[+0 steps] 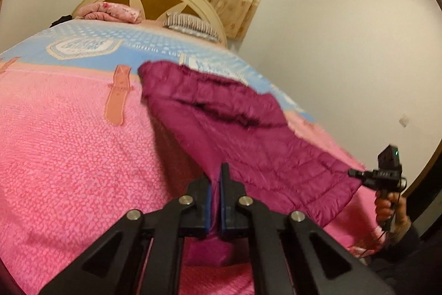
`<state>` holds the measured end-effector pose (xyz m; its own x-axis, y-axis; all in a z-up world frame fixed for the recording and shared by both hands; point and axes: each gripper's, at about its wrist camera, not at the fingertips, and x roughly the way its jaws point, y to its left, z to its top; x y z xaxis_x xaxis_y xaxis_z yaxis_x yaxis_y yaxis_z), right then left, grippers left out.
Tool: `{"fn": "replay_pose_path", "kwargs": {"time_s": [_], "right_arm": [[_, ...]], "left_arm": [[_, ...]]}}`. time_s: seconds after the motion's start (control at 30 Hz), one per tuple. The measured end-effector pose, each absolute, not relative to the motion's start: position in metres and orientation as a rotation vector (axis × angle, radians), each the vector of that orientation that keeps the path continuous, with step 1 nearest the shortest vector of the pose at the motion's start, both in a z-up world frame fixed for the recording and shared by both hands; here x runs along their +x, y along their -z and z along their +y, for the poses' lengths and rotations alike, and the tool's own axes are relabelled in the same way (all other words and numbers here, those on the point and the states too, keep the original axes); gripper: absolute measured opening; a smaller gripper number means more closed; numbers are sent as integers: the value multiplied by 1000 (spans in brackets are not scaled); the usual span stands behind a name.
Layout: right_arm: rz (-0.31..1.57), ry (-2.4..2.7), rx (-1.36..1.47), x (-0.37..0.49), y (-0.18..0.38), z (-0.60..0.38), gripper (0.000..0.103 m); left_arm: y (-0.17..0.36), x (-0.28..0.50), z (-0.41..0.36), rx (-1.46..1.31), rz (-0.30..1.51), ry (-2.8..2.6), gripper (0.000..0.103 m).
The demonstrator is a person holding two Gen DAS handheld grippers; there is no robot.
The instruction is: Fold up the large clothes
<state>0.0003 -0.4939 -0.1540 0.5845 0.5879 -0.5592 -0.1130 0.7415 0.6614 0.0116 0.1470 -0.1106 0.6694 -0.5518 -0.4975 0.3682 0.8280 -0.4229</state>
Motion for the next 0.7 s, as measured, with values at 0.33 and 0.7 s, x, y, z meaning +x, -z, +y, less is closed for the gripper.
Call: {"fn": "replay_pose_path", "kwargs": {"time_s": [0.33, 0.7], "right_arm": [[639, -498, 677, -26, 68, -525, 0], [915, -310, 449, 8, 136, -513, 2]], "left_arm": [[33, -1, 169, -285, 454, 491, 2], [104, 1, 161, -141, 640, 291, 103]]}}
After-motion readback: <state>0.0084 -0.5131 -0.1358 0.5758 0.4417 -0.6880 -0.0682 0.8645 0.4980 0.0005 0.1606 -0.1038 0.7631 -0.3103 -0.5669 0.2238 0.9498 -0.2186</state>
